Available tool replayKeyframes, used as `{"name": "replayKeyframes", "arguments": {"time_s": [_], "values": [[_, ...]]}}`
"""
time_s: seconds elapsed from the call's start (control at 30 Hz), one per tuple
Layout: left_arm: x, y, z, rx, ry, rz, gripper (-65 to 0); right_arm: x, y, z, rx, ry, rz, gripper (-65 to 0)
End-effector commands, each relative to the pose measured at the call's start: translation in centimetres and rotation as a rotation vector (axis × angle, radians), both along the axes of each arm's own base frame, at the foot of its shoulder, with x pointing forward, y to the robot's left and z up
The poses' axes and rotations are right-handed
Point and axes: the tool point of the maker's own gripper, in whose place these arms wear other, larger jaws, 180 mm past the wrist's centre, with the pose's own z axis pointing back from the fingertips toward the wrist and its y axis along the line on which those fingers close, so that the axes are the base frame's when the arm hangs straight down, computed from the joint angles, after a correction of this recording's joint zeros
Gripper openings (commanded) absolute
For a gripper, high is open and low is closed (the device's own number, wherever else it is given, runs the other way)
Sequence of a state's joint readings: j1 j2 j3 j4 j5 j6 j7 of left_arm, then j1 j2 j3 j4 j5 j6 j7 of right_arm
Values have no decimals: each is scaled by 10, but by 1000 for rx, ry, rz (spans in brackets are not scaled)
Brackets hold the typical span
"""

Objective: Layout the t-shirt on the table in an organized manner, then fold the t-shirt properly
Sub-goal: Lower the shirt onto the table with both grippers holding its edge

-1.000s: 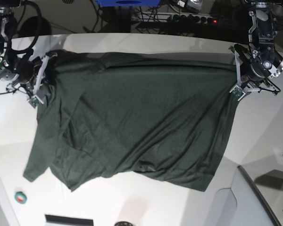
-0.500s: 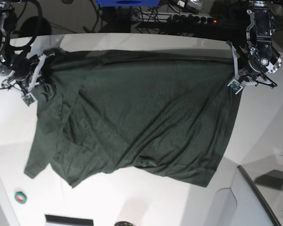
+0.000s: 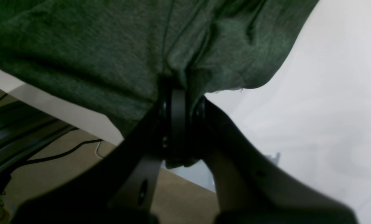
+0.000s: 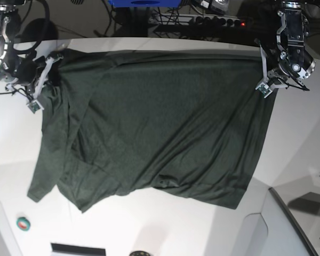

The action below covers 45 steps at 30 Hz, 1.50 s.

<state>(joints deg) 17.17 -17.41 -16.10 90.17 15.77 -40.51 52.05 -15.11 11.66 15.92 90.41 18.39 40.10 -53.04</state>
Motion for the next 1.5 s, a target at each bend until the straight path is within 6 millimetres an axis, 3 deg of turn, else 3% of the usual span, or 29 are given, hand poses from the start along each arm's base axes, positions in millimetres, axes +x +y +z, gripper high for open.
{"name": "replayKeyframes", "arguments": {"time_s": [0.0,0.2,0.3,0.43,0.5,0.6,0.93,1.03,1.07,1.1,1.17,1.2,1.23,1.3,1.33,1.47], "values": [[1,12,6,40,-2,10,-650,7,-6,5,-10,-24,-6,-642],[-7,14,4,52,19,9,-650,3,-7,0,-6,-6,-11,-632],[-15,20,4,77,51,20,-645,3,-6,0,-3,-5,-12,-543],[-17,22,5,85,63,29,-369,4,-5,2,0,-12,-11,-350],[-18,28,7,91,57,45,-290,4,-5,2,0,-12,-11,-320],[-11,40,20,109,12,85,-244,9,-6,8,-4,-36,-10,-324],[20,64,83,189,-191,130,-245,51,-36,70,-97,-245,-52,-323],[44,67,93,182,-250,152,-257,68,-45,83,-136,-262,-40,-326],[52,67,94,174,-263,158,-290,75,-44,85,-134,-271,-33,-339],[64,67,95,160,-284,170,-365,87,-36,85,-116,-283,-17,-386],[93,62,96,111,-327,199,-596,111,-19,80,-69,-289,24,-540],[107,53,91,72,-337,209,-650,123,-10,75,-44,-285,40,-624],[122,47,87,36,-341,219,-650,134,-4,68,-21,-268,54,-650],[146,30,75,-34,-330,228,-650,149,11,48,23,-214,84,-615],[155,21,69,-64,-318,223,-650,153,18,41,41,-195,99,-629],[182,-23,46,-163,-287,152,-650,156,48,15,80,-126,176,-644]]}}
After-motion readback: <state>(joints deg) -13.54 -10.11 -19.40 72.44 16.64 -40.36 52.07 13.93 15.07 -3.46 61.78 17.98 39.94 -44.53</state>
